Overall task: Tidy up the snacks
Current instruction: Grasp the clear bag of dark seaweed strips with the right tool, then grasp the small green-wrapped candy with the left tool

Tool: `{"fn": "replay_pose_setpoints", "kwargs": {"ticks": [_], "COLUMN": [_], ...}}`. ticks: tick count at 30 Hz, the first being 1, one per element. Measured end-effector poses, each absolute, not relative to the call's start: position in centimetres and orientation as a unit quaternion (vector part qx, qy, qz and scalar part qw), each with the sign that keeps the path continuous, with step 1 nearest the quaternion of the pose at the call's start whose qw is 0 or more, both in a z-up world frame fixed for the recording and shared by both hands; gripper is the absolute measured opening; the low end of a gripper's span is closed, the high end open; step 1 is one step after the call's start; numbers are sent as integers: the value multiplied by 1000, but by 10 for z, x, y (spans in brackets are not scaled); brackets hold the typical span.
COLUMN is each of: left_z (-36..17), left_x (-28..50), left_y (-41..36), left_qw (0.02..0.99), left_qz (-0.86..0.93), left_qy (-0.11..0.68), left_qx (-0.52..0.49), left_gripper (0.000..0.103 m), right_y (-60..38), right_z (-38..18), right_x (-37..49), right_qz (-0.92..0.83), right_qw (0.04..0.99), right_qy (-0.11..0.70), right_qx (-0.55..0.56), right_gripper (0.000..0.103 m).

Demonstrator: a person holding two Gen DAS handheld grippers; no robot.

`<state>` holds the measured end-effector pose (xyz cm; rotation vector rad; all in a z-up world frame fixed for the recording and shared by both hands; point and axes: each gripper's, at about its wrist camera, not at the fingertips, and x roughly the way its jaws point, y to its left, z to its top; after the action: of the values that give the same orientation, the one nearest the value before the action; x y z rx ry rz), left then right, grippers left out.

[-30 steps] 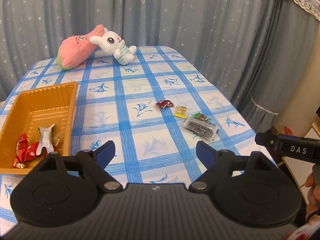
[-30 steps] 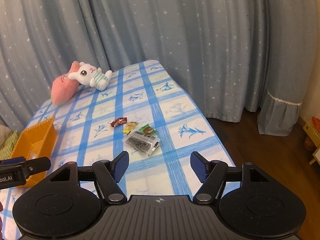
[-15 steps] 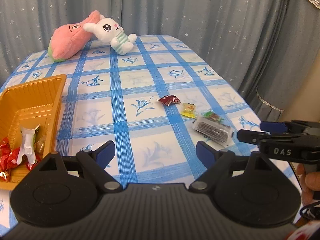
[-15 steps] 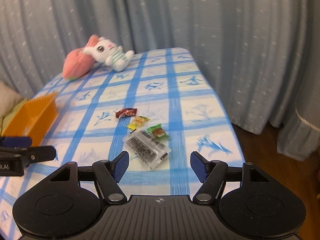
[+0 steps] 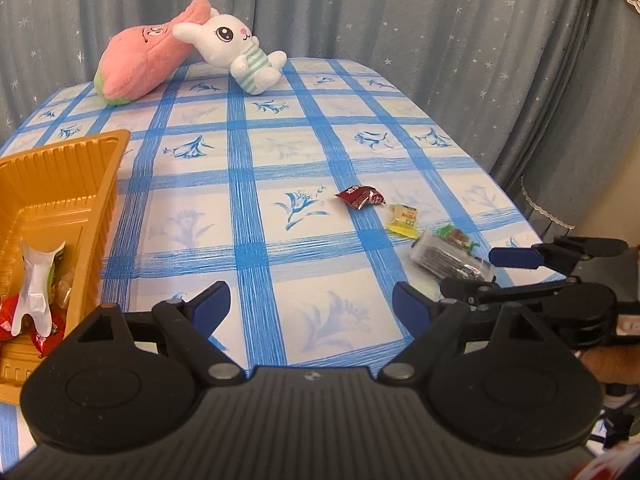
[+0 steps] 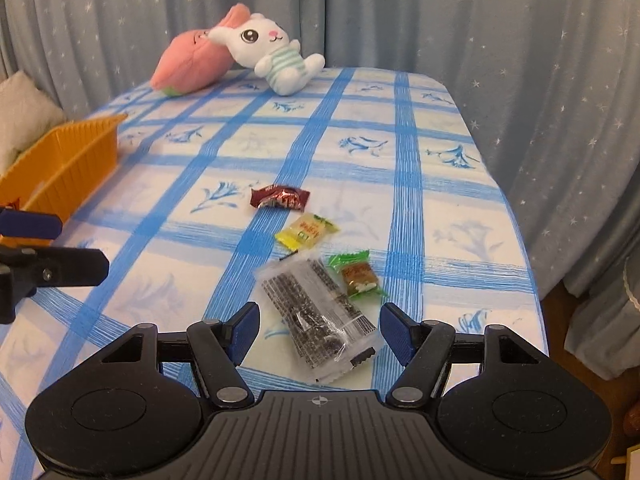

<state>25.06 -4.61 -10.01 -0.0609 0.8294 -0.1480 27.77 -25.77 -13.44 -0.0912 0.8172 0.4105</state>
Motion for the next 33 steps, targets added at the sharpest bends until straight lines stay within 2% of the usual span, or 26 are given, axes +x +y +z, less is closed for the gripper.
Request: {"fn": "replay_pose_setpoints", "kwargs": {"ticks": [1, 3, 16, 18, 21, 30, 33], "left_z": [-101, -104, -106, -106, -107, -106, -106], "left_x": [251, 252, 253, 253, 253, 260, 264], "left_y": [-45, -43, -31, -30, -31, -43, -48], "left_qw": [912, 911, 912, 911, 911, 912, 913], "left_qz": [-71, -70, -64, -63, -64, -80, -84], "left_qy": [403, 404, 403, 404, 405, 400, 398], "left_qx": [-31, -34, -45, -46, -43, -39, -37], "left_gripper": [87, 87, 87, 86, 86, 87, 86], "right_y": [-257, -256, -225, -223, -224, -250, -269], "right_z": [-134, -133, -145, -147, -145, -117, -120], "right_x": [277, 275, 294, 294, 292, 274, 287], "right_qz": [201, 212, 187, 183, 179, 143, 100], "right_qw": [895, 889, 893, 894, 896, 923, 925], "right_qy": [396, 403, 404, 403, 403, 358, 366], "right_qx": [-42, -33, -61, -64, -54, -23, -23], "right_gripper": [64, 49, 49, 42, 39, 38, 38]}}
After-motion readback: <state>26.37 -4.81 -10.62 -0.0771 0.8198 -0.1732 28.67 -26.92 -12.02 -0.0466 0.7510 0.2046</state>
